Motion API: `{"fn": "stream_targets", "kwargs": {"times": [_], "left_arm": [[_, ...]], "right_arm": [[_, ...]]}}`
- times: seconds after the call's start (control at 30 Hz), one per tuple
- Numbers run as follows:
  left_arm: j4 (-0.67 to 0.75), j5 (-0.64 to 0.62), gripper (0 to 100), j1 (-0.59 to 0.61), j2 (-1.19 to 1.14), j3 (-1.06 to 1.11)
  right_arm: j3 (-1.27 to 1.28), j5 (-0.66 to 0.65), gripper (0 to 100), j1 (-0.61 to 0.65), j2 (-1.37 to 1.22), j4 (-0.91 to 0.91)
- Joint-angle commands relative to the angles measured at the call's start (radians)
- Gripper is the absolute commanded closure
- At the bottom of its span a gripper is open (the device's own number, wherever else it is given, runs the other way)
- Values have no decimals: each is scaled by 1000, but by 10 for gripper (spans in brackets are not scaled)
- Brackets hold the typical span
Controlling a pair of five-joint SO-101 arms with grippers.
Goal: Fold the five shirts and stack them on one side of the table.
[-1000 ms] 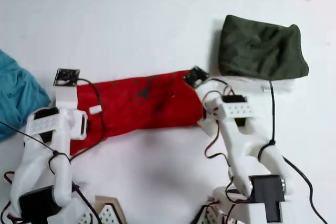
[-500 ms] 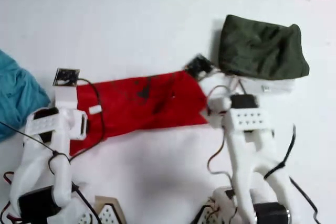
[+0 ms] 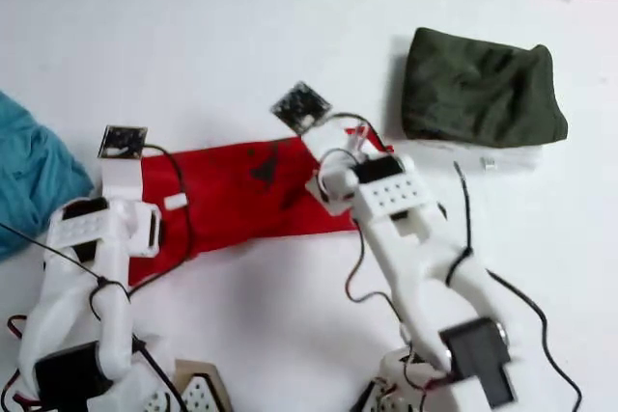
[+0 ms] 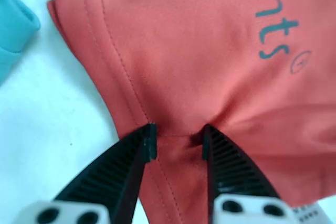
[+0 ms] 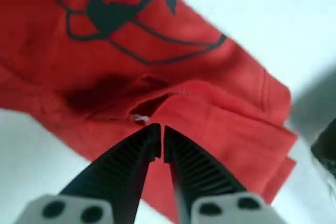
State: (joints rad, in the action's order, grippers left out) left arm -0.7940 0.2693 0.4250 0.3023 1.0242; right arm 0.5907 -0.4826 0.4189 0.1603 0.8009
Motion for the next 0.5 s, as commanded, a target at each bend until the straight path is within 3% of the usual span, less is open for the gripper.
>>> {"fn": "stream_targets", "kwargs": {"times": [0.0,0.27,0.47], "left_arm": [[25,-11,835,8,3,2],[25,-11,835,8,3,2],[21,-12,835,6,3,-1]], "right_arm": [[-135,43,979,25,-88,-21],[-245,51,979,45,-318,-21],[-341,51,979,-30,-189,91]]}}
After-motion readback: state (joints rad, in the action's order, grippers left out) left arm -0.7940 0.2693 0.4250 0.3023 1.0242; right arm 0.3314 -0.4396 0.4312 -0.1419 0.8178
